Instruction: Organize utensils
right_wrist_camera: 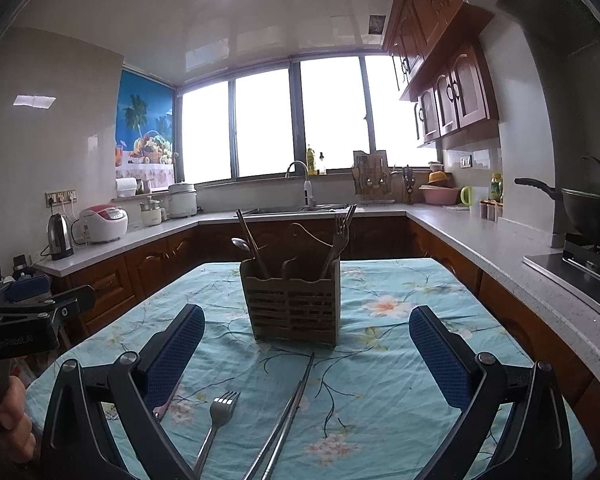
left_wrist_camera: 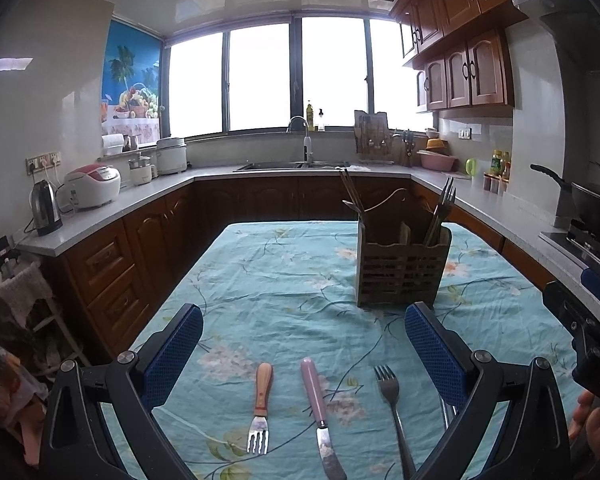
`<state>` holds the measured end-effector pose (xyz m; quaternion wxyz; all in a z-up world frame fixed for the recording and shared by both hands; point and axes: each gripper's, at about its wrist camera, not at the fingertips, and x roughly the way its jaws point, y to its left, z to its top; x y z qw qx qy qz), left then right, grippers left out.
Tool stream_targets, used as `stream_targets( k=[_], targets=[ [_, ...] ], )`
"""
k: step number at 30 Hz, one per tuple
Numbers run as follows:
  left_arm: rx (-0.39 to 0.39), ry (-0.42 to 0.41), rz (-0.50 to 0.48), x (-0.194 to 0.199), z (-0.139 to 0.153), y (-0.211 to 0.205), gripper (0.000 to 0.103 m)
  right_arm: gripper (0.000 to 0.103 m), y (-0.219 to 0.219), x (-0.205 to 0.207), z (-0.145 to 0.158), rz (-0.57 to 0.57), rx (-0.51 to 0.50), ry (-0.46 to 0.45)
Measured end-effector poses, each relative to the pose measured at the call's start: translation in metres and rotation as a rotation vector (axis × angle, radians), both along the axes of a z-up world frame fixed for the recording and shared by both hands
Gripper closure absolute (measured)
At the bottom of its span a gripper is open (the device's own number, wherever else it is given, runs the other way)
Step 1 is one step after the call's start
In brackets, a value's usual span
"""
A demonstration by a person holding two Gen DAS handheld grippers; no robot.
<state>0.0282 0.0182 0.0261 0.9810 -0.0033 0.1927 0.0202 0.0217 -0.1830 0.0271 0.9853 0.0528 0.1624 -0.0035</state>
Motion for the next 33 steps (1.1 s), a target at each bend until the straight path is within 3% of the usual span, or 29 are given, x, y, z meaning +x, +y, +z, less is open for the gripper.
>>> stream_targets(
  k=[33],
  targets=[
    [-0.004,0.006,-0.002,0.005,-0.001,-0.003,0.001,0.0,0.003,0.011,-0.005,0.012,0.013,0.0]
  ],
)
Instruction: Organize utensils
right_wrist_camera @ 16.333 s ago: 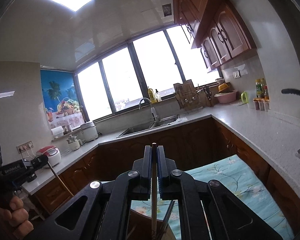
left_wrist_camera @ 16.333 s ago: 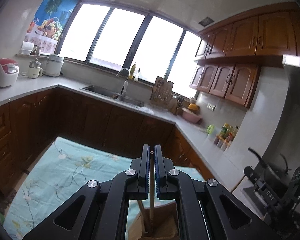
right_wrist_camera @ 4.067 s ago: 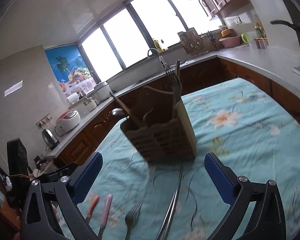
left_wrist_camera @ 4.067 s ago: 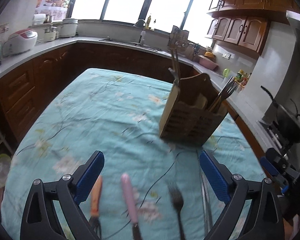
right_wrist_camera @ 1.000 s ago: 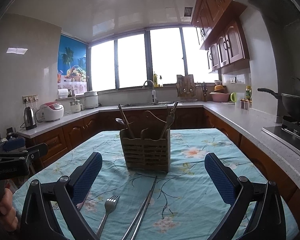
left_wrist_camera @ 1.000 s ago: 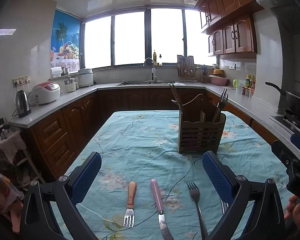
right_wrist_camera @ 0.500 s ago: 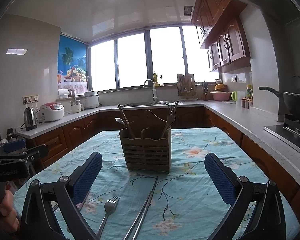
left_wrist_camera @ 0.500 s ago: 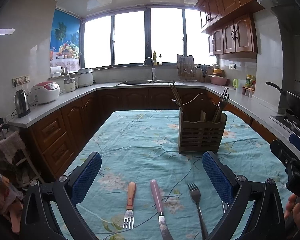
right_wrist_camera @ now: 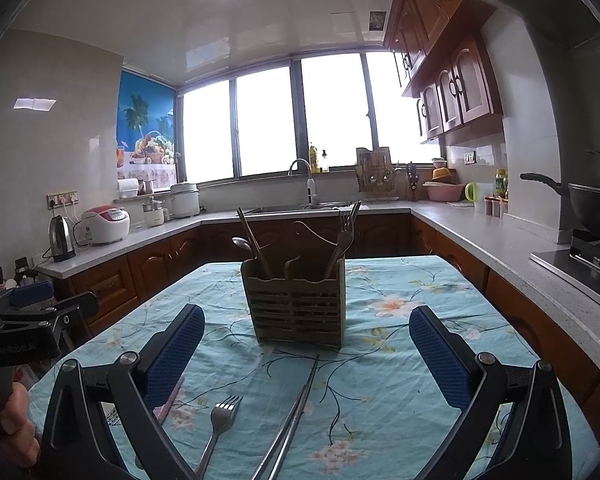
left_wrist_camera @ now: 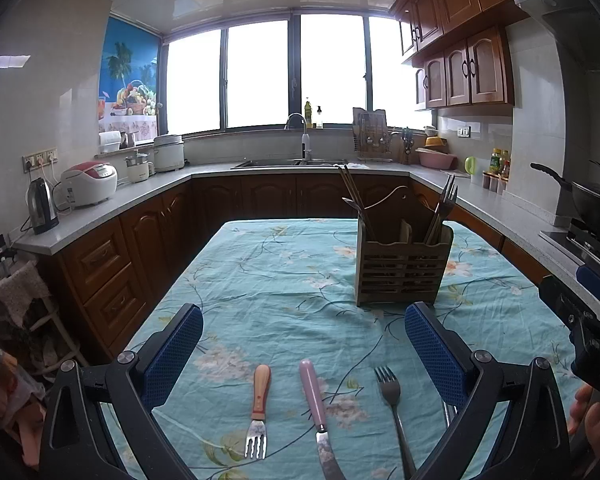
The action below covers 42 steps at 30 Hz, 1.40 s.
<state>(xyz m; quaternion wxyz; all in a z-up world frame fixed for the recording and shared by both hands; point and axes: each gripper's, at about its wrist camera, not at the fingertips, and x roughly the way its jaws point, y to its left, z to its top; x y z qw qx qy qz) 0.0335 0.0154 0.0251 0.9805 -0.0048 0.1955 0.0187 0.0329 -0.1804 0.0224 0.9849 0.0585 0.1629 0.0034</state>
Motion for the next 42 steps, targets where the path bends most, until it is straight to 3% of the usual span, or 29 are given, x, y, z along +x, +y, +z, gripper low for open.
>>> stream_targets(
  k=[42],
  targets=[
    [-0.004,0.006,-0.015,0.01,0.0001,-0.0024,0.001,0.0,-0.0018,0.0035,-0.0055,-0.005,0.003,0.002]
  ],
)
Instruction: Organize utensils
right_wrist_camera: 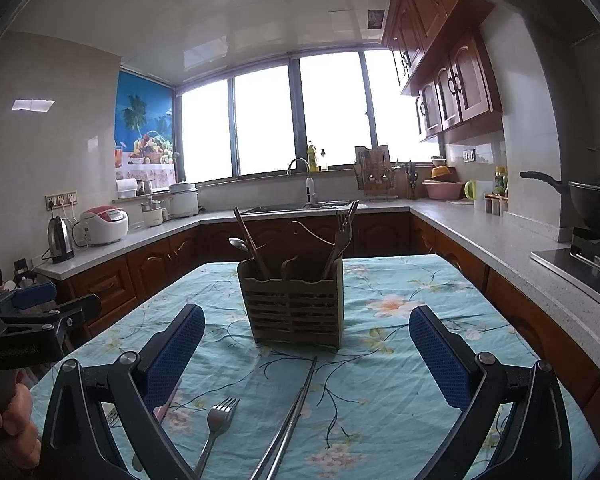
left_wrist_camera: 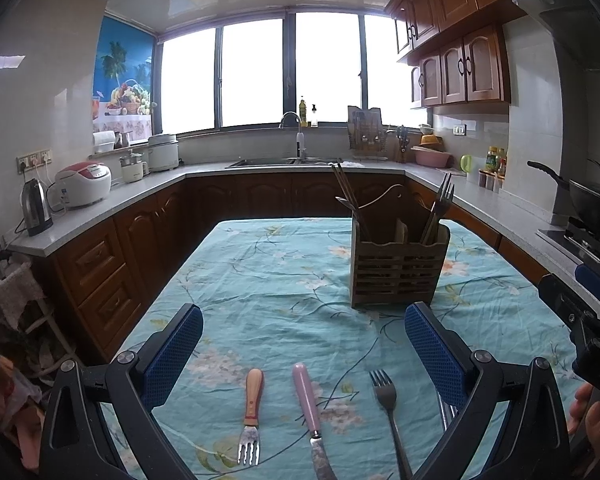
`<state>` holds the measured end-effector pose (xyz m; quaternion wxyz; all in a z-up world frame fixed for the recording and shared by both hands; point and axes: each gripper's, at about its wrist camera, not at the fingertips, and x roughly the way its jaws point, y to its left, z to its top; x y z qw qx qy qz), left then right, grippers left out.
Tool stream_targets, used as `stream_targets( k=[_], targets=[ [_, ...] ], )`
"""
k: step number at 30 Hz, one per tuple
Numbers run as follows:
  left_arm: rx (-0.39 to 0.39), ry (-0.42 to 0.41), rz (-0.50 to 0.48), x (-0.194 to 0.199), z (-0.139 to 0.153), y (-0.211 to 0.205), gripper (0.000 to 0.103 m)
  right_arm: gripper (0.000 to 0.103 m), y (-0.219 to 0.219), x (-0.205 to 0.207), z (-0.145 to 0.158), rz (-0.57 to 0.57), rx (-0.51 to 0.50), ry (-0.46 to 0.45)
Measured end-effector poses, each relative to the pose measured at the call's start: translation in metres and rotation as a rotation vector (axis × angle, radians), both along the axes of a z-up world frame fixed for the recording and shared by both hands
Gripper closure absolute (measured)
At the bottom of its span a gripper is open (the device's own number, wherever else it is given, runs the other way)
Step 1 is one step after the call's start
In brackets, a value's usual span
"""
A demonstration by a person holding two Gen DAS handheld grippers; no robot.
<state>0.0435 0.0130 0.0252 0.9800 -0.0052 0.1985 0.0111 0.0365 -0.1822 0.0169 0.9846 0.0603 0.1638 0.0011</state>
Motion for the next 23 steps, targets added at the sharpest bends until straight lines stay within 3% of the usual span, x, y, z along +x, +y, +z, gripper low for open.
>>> stream_targets(
  k=[23],
  targets=[
    [-0.019,0.005,-0.008,0.012,-0.001,-0.004,0.001,0.0,-0.008,0.011,-0.004,-0.007,0.006,0.027]
  ],
)
